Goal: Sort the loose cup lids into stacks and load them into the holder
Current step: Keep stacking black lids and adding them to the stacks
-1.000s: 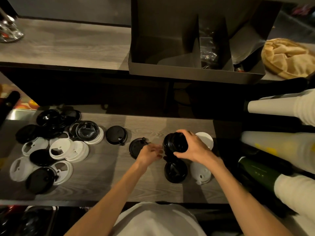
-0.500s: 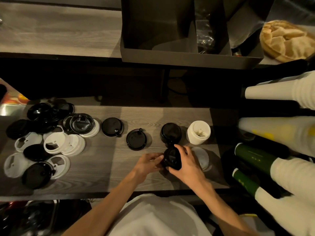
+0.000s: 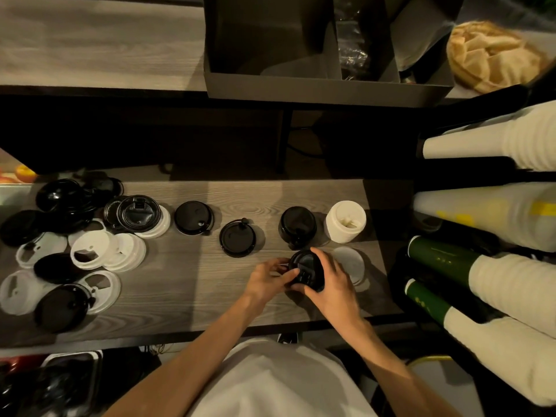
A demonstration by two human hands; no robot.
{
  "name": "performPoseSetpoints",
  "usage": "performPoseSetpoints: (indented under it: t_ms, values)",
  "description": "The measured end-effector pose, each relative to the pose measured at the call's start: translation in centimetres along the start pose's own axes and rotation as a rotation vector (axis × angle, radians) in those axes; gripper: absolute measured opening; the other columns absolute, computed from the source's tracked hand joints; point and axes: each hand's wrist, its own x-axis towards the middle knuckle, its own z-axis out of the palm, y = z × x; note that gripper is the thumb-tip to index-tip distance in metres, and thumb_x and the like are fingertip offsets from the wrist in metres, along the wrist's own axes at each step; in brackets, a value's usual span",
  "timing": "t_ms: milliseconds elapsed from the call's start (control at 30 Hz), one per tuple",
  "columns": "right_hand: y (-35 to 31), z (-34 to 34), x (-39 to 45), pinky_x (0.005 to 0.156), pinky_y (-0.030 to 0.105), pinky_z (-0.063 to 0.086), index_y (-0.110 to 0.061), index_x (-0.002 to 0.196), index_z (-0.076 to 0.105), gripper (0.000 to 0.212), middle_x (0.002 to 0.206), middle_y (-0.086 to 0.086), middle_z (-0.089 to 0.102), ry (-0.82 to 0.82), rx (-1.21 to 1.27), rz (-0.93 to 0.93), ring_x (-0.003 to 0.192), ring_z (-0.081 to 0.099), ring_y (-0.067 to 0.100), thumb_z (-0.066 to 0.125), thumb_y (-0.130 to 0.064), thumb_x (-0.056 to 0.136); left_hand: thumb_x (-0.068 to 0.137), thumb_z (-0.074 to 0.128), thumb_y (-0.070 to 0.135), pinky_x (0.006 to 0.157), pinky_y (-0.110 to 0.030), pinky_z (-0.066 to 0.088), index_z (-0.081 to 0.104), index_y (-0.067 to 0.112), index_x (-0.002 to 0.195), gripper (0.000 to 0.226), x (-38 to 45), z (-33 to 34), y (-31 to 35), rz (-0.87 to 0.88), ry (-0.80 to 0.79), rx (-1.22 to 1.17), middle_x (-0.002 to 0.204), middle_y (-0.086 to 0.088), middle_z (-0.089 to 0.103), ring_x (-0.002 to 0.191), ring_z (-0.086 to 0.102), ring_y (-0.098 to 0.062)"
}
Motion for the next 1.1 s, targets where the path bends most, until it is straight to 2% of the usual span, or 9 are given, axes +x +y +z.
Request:
performPoseSetpoints:
  t_ms: [100, 233, 400, 567, 633, 733, 933, 1000, 1100]
  values:
    - [0.3, 0.2, -0.8, 0.105, 0.042, 0.054, -0.022, 0.152, 0.044, 0.089, 0.142, 0.004, 0.061, 0.041, 0.019, -0.022, 0.132, 0.058, 0.02, 0.08, -0.051, 0.075, 0.087, 0.08, 0.02, 0.087, -0.047, 0.062, 0.066, 0.012, 0.126, 0.042, 0.1, 0.2, -0.3, 0.033, 0.009, 0.064, 0.117, -0.018, 0.064, 0.107, 0.069, -0.029]
    - [-0.2, 0.0, -0.5, 0.102, 0.039, 0.056, -0.021, 0.152, 0.042, 0.09, 0.14, 0.006, 0.062, 0.026, 0.007, -0.016, 0.129, 0.061, 0.022, 0.085, -0.043, 0.076, 0.088, 0.079, 0.021, 0.087, -0.046, 0.062, 0.066, 0.013, 0.126, 0.04, 0.1, 0.1, -0.4, 0.059, 0.015, 0.076, 0.115, -0.016, 0.064, 0.107, 0.068, -0.026]
    - [-0.6, -0.7, 0.3, 0.108, 0.041, 0.051, -0.021, 0.153, 0.037, 0.096, 0.149, 0.005, 0.053, 0.025, 0.035, -0.026, 0.137, 0.051, 0.021, 0.077, -0.063, 0.077, 0.091, 0.076, 0.021, 0.083, -0.041, 0.063, 0.068, 0.009, 0.122, 0.034, -0.6, -1.0, 0.7, 0.025, 0.016, 0.013, 0.108, -0.013, 0.065, 0.102, 0.069, -0.025]
    - [-4.8, -0.7, 2.9, 0.106, 0.036, 0.052, -0.025, 0.14, 0.052, 0.052, 0.141, -0.004, 0.054, 0.057, 0.064, -0.219, 0.129, 0.055, 0.014, 0.068, -0.045, 0.095, 0.097, 0.067, 0.013, 0.06, -0.029, 0.06, 0.069, 0.013, 0.096, 0.002, -0.5, -6.3, 2.7, 0.159, 0.287, 0.098, 0.091, -0.01, 0.066, 0.068, 0.066, -0.012]
    - [-6.8, 0.5, 4.6, 0.105, 0.035, 0.051, -0.025, 0.141, 0.051, 0.049, 0.143, -0.006, 0.052, -0.053, 0.045, -0.296, 0.128, 0.055, 0.013, 0.068, -0.037, 0.097, 0.094, 0.068, 0.012, 0.071, -0.036, 0.061, 0.066, 0.018, 0.096, 0.007, -0.2, -9.3, 2.9, 0.25, 0.48, 0.292, 0.098, -0.009, 0.069, 0.074, 0.068, -0.015]
    - [-9.6, 3.1, 7.6, 0.109, 0.041, 0.048, -0.025, 0.149, 0.043, 0.064, 0.151, -0.005, 0.046, -0.237, -0.033, -0.391, 0.132, 0.052, 0.018, 0.074, -0.028, 0.093, 0.089, 0.071, 0.012, 0.09, -0.047, 0.053, 0.064, 0.015, 0.115, 0.027, 0.5, -13.5, 2.9, 0.348, 0.677, 0.661, 0.122, -0.011, 0.058, 0.105, 0.061, -0.031]
    - [-11.5, 6.9, 12.4, 0.126, 0.049, 0.022, -0.026, 0.164, 0.018, 0.104, 0.172, -0.005, 0.009, -0.598, -0.357, -0.517, 0.158, 0.011, 0.025, 0.079, -0.005, 0.083, 0.081, 0.082, 0.019, 0.116, -0.052, 0.036, 0.034, 0.022, 0.154, 0.087, 3.5, -17.9, 4.8, 0.306, 0.525, 0.972, 0.163, -0.012, 0.027, 0.145, 0.031, -0.042]
    - [-11.5, 7.1, 12.7, 0.126, 0.051, 0.023, -0.024, 0.164, 0.021, 0.102, 0.171, -0.003, 0.014, -0.609, -0.415, -0.531, 0.157, 0.013, 0.025, 0.078, -0.001, 0.083, 0.081, 0.083, 0.022, 0.12, -0.052, 0.032, 0.025, 0.026, 0.159, 0.097, 4.6, -18.5, 5.2, 0.248, 0.462, 0.984, 0.166, -0.009, 0.022, 0.149, 0.025, -0.04]
    - [-11.1, 6.8, 12.8, 0.119, 0.048, 0.035, -0.021, 0.158, 0.034, 0.092, 0.16, 0.0, 0.032, -0.535, -0.395, -0.544, 0.145, 0.03, 0.026, 0.083, -0.01, 0.081, 0.077, 0.086, 0.023, 0.114, -0.05, 0.04, 0.032, 0.021, 0.155, 0.095, 5.4, -18.7, 5.5, 0.304, 0.483, 1.014, 0.156, -0.008, 0.036, 0.139, 0.038, -0.037]
